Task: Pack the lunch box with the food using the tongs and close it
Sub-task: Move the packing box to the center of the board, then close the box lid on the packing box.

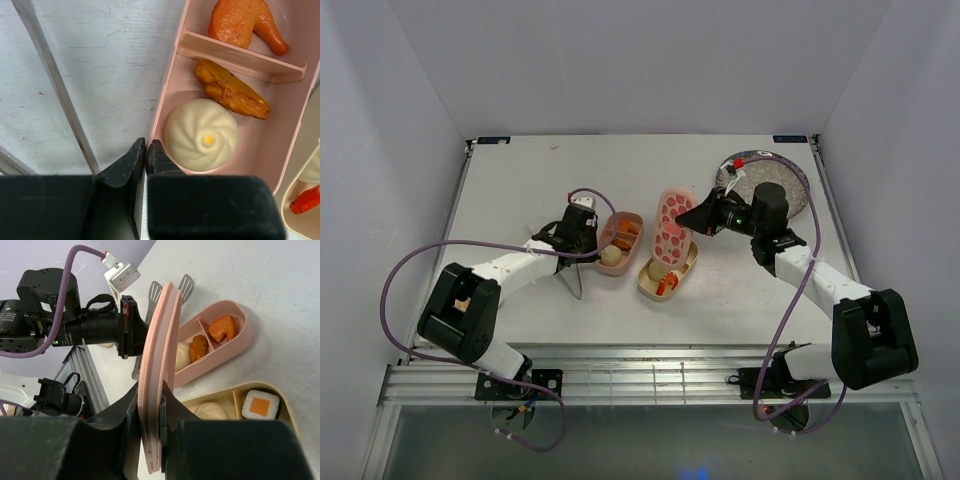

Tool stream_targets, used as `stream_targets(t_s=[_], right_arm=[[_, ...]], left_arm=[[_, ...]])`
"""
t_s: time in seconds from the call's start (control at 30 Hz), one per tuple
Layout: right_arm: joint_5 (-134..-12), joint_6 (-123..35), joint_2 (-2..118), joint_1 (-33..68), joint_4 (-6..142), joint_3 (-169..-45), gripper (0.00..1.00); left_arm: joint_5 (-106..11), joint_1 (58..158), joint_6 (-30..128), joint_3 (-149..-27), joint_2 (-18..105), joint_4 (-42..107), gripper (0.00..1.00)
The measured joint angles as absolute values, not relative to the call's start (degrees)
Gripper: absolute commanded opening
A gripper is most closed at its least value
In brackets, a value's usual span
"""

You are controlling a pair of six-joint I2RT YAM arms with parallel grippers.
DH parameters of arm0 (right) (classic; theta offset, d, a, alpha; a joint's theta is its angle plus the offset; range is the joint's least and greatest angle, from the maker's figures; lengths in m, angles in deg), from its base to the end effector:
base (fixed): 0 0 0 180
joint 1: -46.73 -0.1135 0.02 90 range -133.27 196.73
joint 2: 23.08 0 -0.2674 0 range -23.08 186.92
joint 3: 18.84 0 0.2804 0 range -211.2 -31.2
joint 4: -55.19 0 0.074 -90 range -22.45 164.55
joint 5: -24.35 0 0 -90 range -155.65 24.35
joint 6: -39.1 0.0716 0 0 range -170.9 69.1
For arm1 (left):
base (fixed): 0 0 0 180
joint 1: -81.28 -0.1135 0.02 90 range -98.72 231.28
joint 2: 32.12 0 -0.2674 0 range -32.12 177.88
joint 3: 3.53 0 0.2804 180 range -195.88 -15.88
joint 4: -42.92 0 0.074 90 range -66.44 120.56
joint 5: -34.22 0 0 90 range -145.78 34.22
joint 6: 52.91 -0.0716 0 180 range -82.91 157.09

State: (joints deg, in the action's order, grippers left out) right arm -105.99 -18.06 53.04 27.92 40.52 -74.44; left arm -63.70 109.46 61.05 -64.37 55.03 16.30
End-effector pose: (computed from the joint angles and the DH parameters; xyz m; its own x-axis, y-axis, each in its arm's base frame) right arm 0.3129 0.1556 0.2617 -0.5449 0.2511 -0.8000 -0.6663 0.4496 0.5949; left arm 0.3091 -0.1544 0.1407 -0.8029 -0.0261 -0.5955 0.0749 0.9867 -0.1443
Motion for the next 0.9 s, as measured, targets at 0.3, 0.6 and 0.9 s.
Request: stream_targets(t_s=[0.3, 0.6, 0.9], right_arm=[[-103.7, -17.3, 58.8, 22.0, 40.2, -77.1, 0.08], [-102.9, -9.0, 70.4, 17.9, 33.2, -80.2, 0.08], [-100.0, 3.2, 82.5, 14.5, 22.4, -86.7, 0.08]], left_arm=[[-63.8, 109.9, 63.6, -61.2, 53.5, 20.1, 0.45], [-62.8, 109.8, 64.5, -63.9, 48.1, 17.0, 0.68], [-54.6, 101.1, 63.9, -79.0, 45.1, 13.7, 0.68]])
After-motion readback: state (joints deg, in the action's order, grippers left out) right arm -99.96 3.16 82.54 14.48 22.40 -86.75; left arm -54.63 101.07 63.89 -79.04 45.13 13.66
